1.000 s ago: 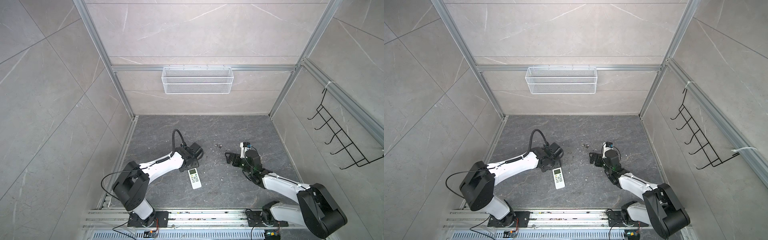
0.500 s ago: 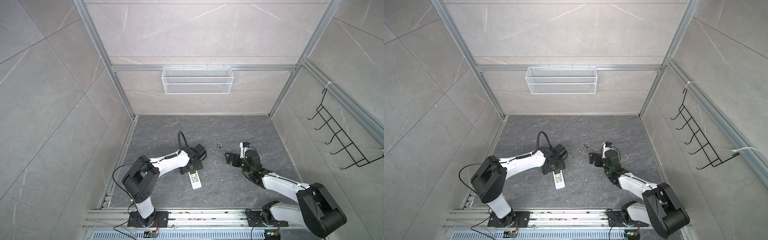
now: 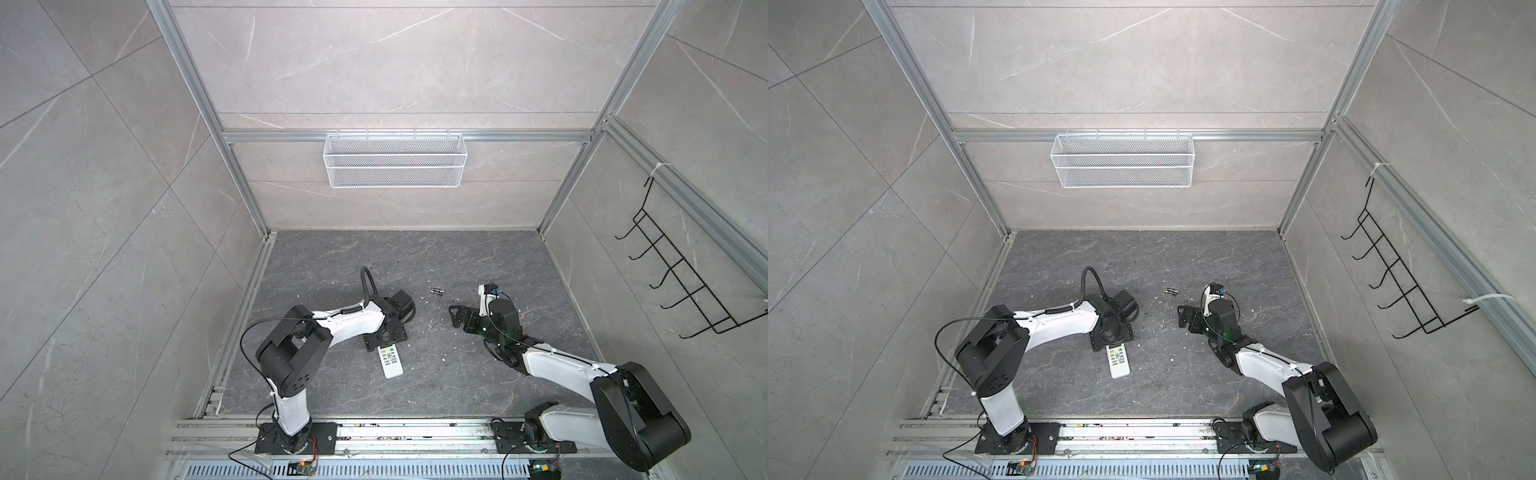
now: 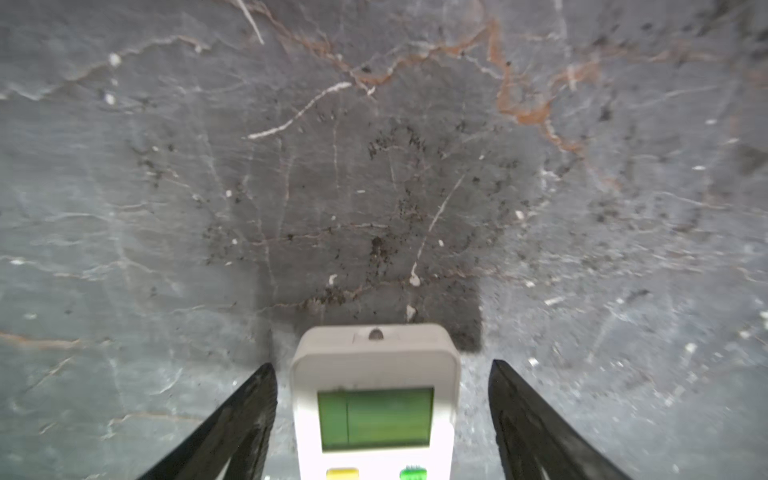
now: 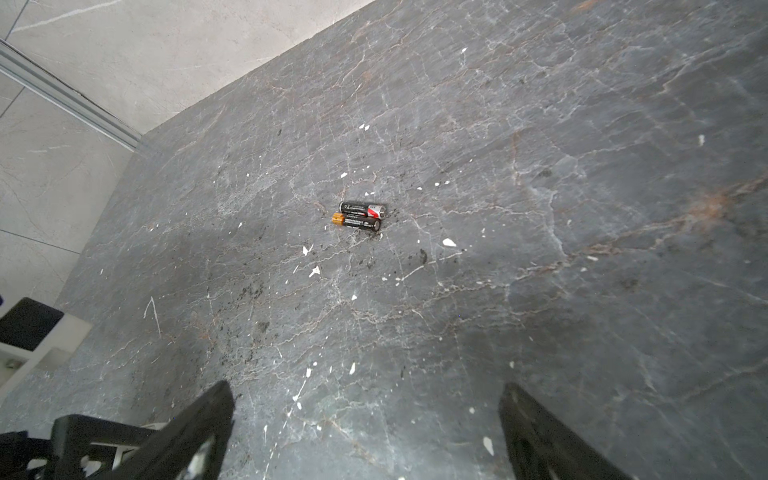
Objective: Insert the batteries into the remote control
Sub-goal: 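Close the left gripper on the white remote and lift it, then carry the remote toward the right gripper while the right gripper reaches for it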
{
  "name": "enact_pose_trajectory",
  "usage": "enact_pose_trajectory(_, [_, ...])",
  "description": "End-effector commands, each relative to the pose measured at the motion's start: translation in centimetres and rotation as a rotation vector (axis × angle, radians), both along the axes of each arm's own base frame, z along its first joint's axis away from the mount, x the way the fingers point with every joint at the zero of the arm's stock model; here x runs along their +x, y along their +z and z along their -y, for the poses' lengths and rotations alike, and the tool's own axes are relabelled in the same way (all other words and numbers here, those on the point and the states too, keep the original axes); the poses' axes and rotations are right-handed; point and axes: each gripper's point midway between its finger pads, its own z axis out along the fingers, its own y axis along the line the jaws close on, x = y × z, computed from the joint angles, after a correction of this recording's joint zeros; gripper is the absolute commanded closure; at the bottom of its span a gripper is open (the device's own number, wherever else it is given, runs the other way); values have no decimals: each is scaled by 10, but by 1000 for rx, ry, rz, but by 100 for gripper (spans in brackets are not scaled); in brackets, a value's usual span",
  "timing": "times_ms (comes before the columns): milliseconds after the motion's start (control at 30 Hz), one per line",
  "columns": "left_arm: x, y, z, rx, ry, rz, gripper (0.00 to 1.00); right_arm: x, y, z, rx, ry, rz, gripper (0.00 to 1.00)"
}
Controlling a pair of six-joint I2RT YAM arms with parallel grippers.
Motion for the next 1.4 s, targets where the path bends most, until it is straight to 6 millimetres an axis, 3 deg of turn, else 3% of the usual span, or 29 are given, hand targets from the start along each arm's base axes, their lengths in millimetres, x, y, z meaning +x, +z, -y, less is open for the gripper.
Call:
enact_pose_trajectory(0, [-5, -8, 2, 1, 5, -30, 22, 3, 3, 0, -7, -9, -4, 1])
enact_pose_trajectory(133, [-6, -12, 3, 0, 2, -34, 29, 3, 3, 0, -11, -6, -5, 1])
enact_pose_trajectory(267, [-6, -12, 2, -7, 5, -26, 45, 5, 0, -1, -15, -9, -12, 1])
enact_pose_trajectory(500, [-8, -2, -2, -11, -10, -7, 63, 10, -3, 0, -34, -16, -17, 1])
enact_pose_trajectory(733, [-4, 24, -11, -54, -10, 85, 65, 17, 6, -1, -73, -2, 17, 2])
enact_pose_trajectory(967, [29, 67, -15, -295, -17, 226, 65, 16, 1, 5, -101, -20, -23, 4])
enact_pose_trajectory(1033, [41, 83, -17, -381, -5, 286, 65, 11, 8, -2, -95, 23, -57, 4])
enact_pose_trajectory(1133, [57, 108, -19, -514, 2, 368, 66, 4, 37, -29, -7, 160, -95, 4])
enact_pose_trajectory(1367, [85, 174, -7, -907, -70, 527, 73, -6, 116, -98, 453, 407, -131, 5])
